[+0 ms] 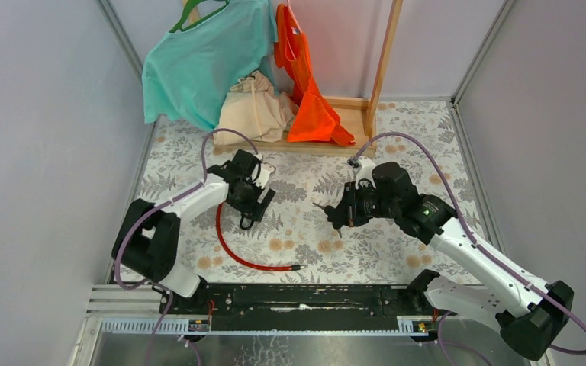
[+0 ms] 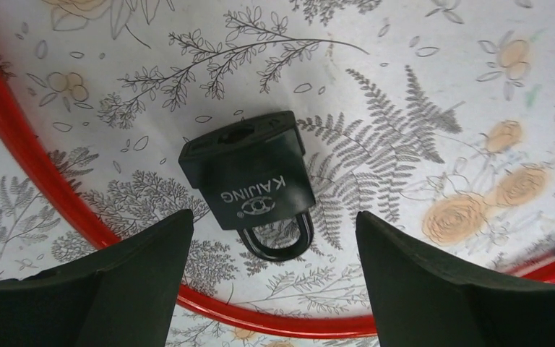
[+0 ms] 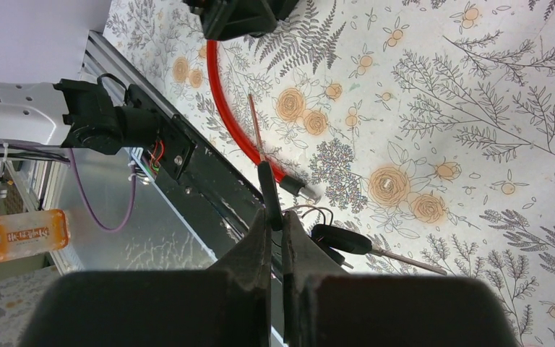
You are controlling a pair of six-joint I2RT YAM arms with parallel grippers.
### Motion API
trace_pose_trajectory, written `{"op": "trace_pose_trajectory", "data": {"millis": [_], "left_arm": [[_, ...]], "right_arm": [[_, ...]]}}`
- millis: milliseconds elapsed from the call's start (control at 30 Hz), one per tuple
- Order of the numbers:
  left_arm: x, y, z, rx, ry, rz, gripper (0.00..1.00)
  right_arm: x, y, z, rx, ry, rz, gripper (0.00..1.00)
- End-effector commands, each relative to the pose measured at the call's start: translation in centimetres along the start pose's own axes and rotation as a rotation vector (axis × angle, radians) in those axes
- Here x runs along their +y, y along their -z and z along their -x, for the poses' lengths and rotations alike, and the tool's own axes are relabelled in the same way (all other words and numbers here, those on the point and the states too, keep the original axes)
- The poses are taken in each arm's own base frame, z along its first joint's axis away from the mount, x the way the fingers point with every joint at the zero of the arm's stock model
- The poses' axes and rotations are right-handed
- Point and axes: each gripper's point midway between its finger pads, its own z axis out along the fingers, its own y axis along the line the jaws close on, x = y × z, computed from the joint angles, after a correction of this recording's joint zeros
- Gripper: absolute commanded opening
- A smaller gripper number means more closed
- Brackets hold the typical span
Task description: Unlock with the key
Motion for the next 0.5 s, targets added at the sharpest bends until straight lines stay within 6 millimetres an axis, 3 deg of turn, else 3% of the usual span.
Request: {"op": "trace_pose_trajectory", "data": {"millis": [0,133,300,467], "left_arm": [[1.4,-1.4,0.8,-0.003,0.058,0.063,0.87],[1.9,-2.4,0.4,0.020,0.036,0.076,0.83],[1.6,-3.3,-0.1,0.039,-0.032,0.034,0.69],[0.2,-3.1,0.5,-0.007,-0.181,-0.071,0.32]], "right_arm": [[1.3,1.4,2.2,-0.068,0.045,0.014,0.00],[1.3,1.4,2.4,-0.074,0.048,0.016,0.00],[1.3,1.5,2.4,-0.081,0.053,0.014,0.00],[1.1,1.6,2.4,-0.091,0.061,0.007,0.00]]}}
